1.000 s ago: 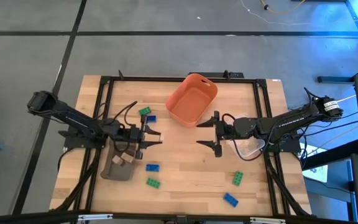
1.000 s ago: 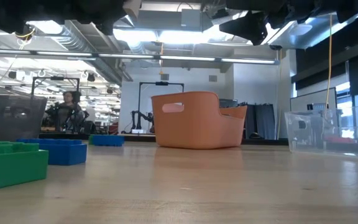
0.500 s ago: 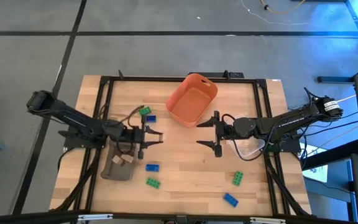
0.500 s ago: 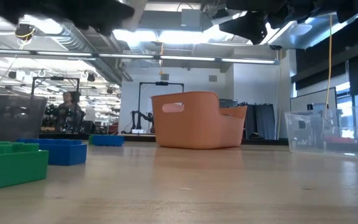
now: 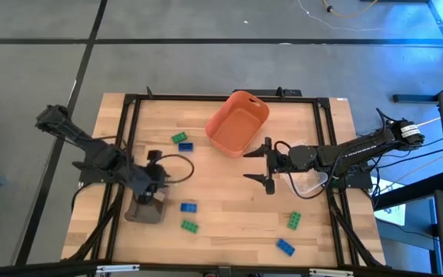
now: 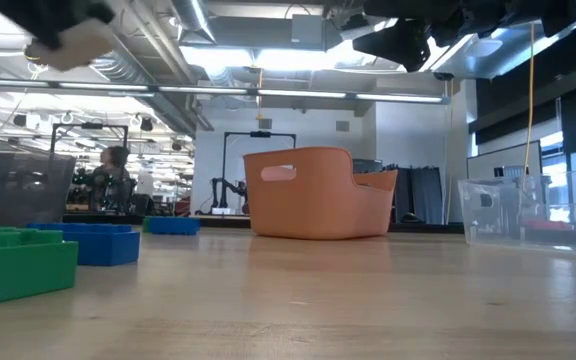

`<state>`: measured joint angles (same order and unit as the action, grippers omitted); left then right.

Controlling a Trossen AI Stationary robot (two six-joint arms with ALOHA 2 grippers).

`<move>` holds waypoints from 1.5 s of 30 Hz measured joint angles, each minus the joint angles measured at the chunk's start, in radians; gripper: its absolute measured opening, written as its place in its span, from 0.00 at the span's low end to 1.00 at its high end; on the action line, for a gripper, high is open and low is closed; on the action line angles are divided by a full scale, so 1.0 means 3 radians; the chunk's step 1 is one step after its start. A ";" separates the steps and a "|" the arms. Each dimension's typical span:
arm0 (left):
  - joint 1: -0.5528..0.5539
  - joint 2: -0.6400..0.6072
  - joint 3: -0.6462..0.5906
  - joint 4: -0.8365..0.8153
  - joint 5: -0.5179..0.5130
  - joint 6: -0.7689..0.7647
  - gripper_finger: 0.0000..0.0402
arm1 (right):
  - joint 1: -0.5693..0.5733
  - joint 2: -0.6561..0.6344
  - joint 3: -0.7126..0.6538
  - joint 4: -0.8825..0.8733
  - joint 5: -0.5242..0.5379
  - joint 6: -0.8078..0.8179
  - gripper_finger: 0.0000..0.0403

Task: Sort & place blocks by color
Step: Put the brown block into the black bin, then put the top blue game piece into the orange bin

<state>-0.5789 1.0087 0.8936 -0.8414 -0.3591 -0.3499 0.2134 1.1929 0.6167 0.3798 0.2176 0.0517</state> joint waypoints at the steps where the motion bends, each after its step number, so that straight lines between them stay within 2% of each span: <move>1: -0.0080 0.0000 -0.0001 -0.0115 0.0021 -0.0133 0.28 | 0.0000 0.0001 0.0000 0.0002 0.0001 0.0000 0.81; 6: -0.0430 0.0049 -0.0001 -0.0477 0.0006 -0.0780 0.28 | 0.0000 0.0001 0.0000 0.0001 0.0003 0.0093 0.81; 12: -0.0614 0.0476 -0.0001 -0.0507 0.0016 -0.0909 0.28 | 0.0001 0.0001 0.0000 -0.0008 0.0003 0.0155 0.81; 21: -0.0562 0.1170 -0.0008 -0.0600 0.0485 -0.0831 0.28 | 0.0000 0.0001 0.0000 -0.0008 0.0003 0.0071 0.81; 29: -0.0293 0.1263 -0.0008 -0.0810 0.0444 -0.0855 0.29 | 0.0001 0.0001 0.0001 0.0068 0.0003 -0.0037 0.81; 33: -0.0205 0.1263 -0.0008 -0.0809 0.0515 -0.0980 0.45 | -0.0001 0.0001 0.0002 0.0099 0.0003 -0.0100 0.81; 38: -0.0067 0.1263 -0.0008 -0.0810 0.0849 -0.1071 0.63 | -0.0001 0.0001 0.0001 0.0126 0.0003 -0.0111 0.81; 42: 0.0022 0.1227 0.0050 -0.0907 0.1304 -0.1160 0.68 | -0.0001 0.0001 0.0003 0.0155 0.0003 -0.0181 0.81; 45: 0.0053 0.1212 0.0241 -0.1058 0.1283 -0.1164 0.68 | -0.0004 0.0001 0.0003 0.0259 0.0003 -0.0286 0.81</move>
<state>-0.5630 1.3725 0.9660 -1.1589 0.0257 -0.6991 0.2123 1.1931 0.6174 0.4575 0.2184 -0.0340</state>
